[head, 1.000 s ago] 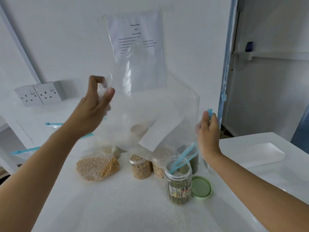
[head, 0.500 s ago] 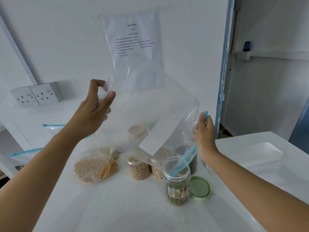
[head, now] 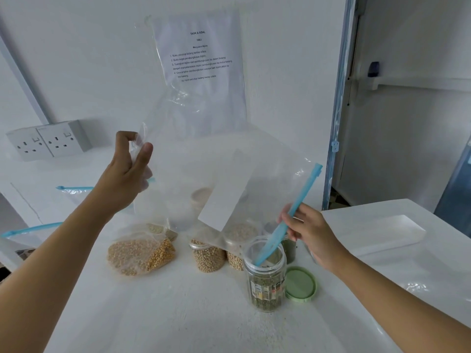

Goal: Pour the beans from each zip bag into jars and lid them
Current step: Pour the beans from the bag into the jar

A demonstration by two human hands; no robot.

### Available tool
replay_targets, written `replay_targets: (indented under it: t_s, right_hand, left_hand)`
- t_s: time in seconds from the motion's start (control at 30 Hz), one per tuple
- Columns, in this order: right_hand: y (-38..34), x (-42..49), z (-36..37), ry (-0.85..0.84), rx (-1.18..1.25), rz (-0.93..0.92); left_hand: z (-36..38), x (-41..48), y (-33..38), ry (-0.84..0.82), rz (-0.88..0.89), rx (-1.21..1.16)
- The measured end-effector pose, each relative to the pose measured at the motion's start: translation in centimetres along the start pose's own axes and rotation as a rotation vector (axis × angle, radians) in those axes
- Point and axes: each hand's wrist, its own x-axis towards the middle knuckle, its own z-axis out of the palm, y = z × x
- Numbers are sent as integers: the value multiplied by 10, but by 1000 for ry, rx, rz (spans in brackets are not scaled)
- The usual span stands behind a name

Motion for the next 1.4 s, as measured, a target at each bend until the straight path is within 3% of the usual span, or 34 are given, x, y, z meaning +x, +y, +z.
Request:
replay_targets:
  t_s: [0.23,0.4,0.73,1.0,1.3,1.4]
  right_hand:
    - [2,-2,7,155,-13,-144]
    - [3,3,8,120,-56,-129]
    - [7,2,6,120,-72,-138]
    - [8,-1,9,98,-110,-118]
    - [15,3,10,37,-96,-66]
    - [16,4,8,85,-102,-66]
  left_hand:
    - [7,2,18,-41,42,-19]
    - [8,3,21,-61,60,36]
    - [3,-3,34,52,103,335]
    - [4,5,32,-43,94,132]
    - [6,5,44,-58,128,75]
    - [9,9,53,-86,144,80]
